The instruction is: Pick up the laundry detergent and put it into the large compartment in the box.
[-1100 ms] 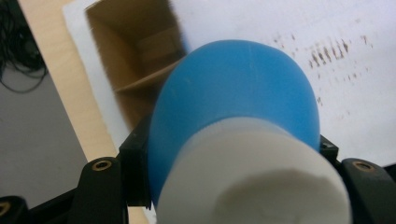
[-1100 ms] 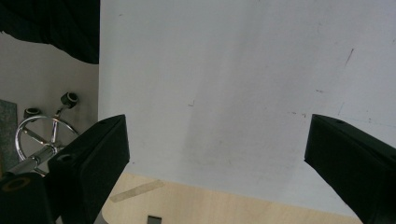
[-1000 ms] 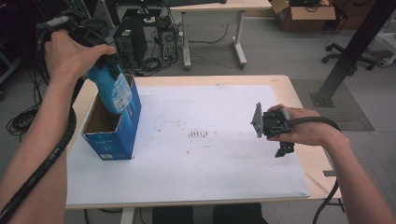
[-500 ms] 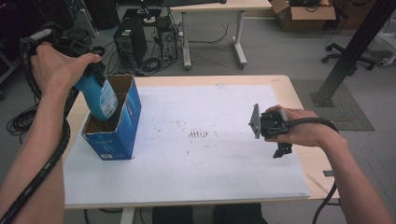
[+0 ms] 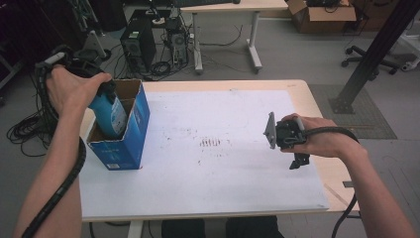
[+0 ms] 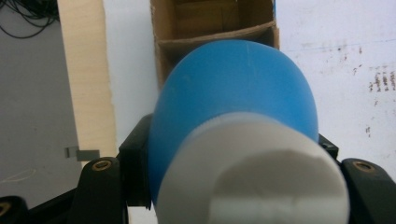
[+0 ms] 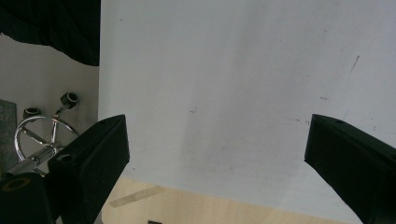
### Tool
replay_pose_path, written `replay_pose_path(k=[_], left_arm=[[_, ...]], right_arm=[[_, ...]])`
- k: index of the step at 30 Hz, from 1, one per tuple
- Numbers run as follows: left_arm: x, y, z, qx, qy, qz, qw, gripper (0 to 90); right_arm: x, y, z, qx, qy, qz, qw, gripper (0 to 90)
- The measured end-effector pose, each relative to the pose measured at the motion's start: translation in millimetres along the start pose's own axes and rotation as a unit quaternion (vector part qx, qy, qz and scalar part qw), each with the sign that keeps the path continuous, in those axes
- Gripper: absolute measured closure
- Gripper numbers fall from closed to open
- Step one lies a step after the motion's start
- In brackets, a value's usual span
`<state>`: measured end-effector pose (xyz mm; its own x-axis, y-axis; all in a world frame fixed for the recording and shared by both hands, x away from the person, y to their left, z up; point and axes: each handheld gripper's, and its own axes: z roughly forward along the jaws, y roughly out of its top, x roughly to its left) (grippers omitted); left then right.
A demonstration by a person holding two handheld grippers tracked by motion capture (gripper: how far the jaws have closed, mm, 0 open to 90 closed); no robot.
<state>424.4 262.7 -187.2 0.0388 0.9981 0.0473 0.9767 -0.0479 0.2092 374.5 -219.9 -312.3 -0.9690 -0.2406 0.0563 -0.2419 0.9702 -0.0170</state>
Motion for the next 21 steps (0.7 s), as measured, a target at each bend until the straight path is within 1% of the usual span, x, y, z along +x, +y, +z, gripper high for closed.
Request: replay_pose_path(k=[1, 3, 4, 5, 6, 7, 9, 13, 15, 21], left_arm=[[-0.4, -1.6, 7.9, 0.000, 0.002, -0.006, 1.0000, 37.6], [-0.7, -3.5, 17.5, 0.002, 0.004, -0.011, 0.9999, 37.6], [-1.1, -4.3, 22.3, 0.004, 0.003, -0.014, 0.9999, 37.6], [-1.1, -4.9, 26.9, 0.006, 0.002, -0.016, 0.9998, 37.6], [-1.3, -5.4, 31.4, 0.009, 0.000, -0.019, 0.9998, 37.6], [-1.4, -6.0, 35.6, 0.008, -0.002, -0.023, 0.9997, 37.6], [-2.2, -7.2, 42.9, 0.008, -0.004, -0.026, 0.9996, 37.6], [-4.0, -9.6, 53.1, 0.010, -0.004, -0.029, 0.9995, 37.6], [-4.5, -11.2, 57.2, 0.006, -0.003, -0.032, 0.9995, 37.6], [-5.8, -13.9, 70.8, 0.014, 0.002, -0.035, 0.9993, 37.5]], right_arm=[[0.0, 0.3, 0.4, 0.000, -0.001, -0.001, 1.0000, 6.3], [1.3, 0.9, 0.5, 0.004, 0.002, 0.007, 1.0000, 6.3], [1.3, 1.2, 0.9, 0.004, 0.002, 0.006, 1.0000, 6.3], [0.1, 1.5, 1.7, 0.000, -0.001, -0.002, 1.0000, 6.3], [0.4, 1.6, 1.9, 0.002, 0.001, 0.001, 1.0000, 6.3], [-0.2, 1.8, 2.6, 0.000, 0.000, -0.003, 1.0000, 6.3], [0.3, 2.2, 2.9, 0.004, 0.002, 0.002, 1.0000, 6.3], [0.5, 2.4, 4.4, 0.002, 0.004, -0.001, 1.0000, 6.2], [0.7, 2.4, 5.1, 0.004, 0.004, 0.001, 1.0000, 6.3], [1.8, 4.3, 7.6, 0.002, 0.006, -0.002, 1.0000, 6.2]])
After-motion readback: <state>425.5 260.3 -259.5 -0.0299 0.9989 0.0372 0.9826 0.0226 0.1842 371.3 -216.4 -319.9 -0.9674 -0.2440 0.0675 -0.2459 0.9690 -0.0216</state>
